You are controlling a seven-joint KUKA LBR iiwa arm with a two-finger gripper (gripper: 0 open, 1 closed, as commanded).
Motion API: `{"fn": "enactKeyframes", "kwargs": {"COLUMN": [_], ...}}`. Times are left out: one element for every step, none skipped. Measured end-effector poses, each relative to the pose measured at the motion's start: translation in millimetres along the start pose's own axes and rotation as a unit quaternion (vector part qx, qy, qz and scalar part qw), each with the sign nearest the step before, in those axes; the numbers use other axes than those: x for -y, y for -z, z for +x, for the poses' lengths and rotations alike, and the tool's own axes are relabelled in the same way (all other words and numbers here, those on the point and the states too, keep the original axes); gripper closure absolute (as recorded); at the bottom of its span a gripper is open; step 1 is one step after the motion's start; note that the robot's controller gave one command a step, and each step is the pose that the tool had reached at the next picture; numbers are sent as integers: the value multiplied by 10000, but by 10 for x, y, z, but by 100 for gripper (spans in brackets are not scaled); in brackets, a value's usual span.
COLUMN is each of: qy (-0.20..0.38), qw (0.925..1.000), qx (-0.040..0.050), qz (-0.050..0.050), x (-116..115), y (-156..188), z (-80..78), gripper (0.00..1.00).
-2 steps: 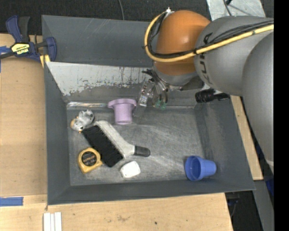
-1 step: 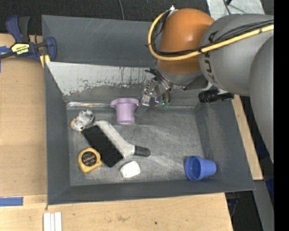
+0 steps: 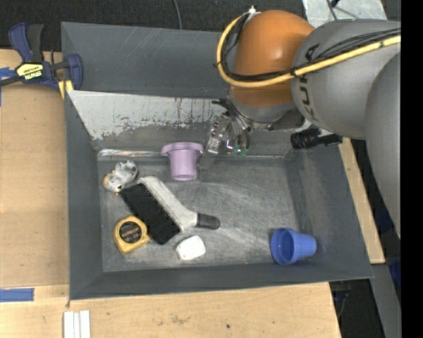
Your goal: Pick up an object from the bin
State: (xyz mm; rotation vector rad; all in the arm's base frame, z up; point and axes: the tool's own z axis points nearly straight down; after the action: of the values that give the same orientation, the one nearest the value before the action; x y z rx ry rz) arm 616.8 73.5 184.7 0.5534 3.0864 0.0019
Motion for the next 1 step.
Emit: {"fn": "enactKeyframes", "kwargs": {"qy": [16], "qw": [10000], "qx": [-18], "qz": [10], "x": [7], "y": [-123], "z": [-23], "gripper": [100]}}
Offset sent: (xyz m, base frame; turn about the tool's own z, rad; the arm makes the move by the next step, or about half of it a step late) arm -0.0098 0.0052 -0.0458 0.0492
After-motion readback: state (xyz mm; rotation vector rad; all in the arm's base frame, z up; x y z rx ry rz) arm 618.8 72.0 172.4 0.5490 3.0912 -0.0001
